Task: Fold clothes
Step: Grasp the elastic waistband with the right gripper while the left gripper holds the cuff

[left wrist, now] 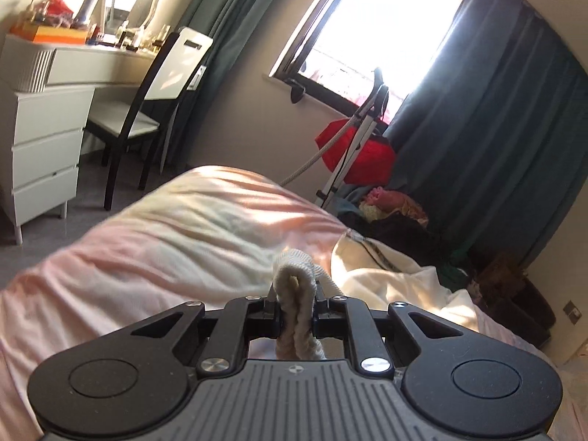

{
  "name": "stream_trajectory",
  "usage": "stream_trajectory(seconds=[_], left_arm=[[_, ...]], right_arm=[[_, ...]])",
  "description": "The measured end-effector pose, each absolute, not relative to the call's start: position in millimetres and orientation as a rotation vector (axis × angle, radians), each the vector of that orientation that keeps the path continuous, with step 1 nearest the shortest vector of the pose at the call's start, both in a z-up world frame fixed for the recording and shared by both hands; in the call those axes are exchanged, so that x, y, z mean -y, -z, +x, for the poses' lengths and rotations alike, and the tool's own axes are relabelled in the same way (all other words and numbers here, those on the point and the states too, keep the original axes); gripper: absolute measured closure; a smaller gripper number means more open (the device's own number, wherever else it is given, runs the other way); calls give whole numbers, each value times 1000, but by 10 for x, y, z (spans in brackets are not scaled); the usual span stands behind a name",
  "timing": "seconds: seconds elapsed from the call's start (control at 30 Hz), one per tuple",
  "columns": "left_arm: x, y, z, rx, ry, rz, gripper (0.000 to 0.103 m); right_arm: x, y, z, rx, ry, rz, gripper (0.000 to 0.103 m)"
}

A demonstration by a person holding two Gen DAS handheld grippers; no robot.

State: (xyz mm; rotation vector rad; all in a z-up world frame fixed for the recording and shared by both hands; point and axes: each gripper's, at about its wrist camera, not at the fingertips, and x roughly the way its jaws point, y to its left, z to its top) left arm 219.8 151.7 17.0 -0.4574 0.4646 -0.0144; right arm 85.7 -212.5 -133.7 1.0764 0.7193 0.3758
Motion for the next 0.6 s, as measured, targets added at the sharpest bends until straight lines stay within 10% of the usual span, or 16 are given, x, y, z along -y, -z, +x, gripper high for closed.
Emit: stream_trajectory(seconds=[0.27,0.6], left_arm=[[-2595,-852,3185,-460,-176,-355,88],[-3194,269,4025,-622,-333,-250,84]], right_arm=[[617,1088,1510,-704,-616,1105,89],[-546,1470,2272,-879,-632,920,88]])
